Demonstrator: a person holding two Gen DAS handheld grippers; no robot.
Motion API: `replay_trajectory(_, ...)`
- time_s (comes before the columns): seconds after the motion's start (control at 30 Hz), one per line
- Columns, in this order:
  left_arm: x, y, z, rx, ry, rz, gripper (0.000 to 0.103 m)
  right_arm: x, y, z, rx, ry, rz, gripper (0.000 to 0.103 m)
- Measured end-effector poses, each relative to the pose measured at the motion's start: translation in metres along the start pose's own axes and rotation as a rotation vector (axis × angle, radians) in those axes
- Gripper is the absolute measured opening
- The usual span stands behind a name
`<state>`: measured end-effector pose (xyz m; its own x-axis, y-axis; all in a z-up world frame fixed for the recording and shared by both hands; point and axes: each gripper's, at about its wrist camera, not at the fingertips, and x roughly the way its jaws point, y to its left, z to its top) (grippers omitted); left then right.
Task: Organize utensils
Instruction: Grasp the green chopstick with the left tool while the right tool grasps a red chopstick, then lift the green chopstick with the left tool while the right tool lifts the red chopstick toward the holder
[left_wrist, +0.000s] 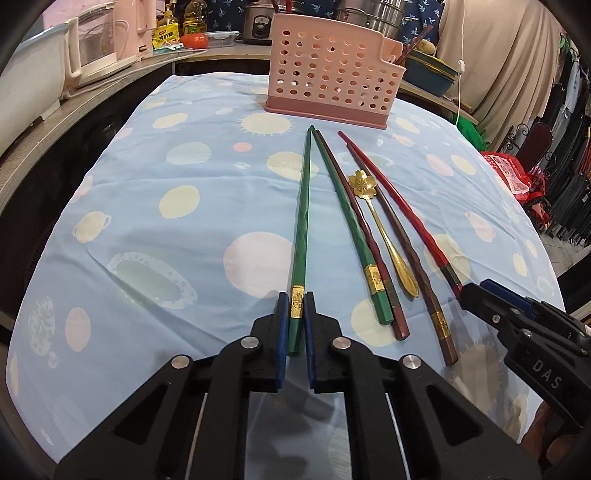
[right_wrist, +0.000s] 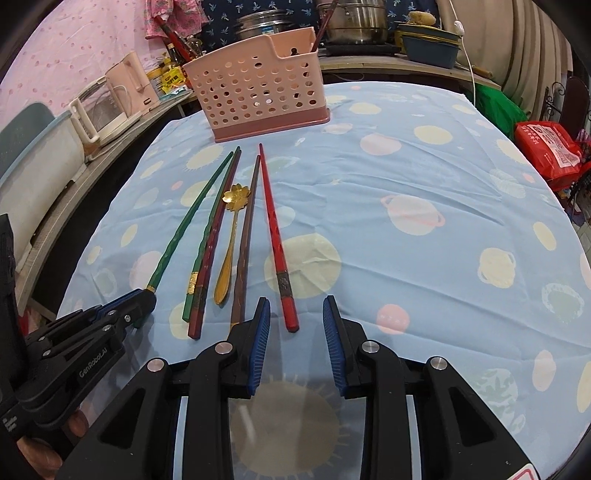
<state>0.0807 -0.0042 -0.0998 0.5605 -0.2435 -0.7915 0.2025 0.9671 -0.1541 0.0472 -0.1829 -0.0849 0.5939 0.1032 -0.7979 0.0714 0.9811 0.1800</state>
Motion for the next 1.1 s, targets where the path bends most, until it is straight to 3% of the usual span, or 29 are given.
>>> replay_trajectory(0.43, 0.000, 0.003, 0.000, -0.015, -0.001, -0.017, 0.008, 0.017, 0.010, 0.007, -0.039, 0.004, -0.012, 0.009)
replay_trajectory(1.1, -0.011, 0.012, -0.004, -0.059, 0.026, -0.043, 0.007, -0.009, -0.016, -0.002, 0.030, -0.020, -0.001, 0.007)
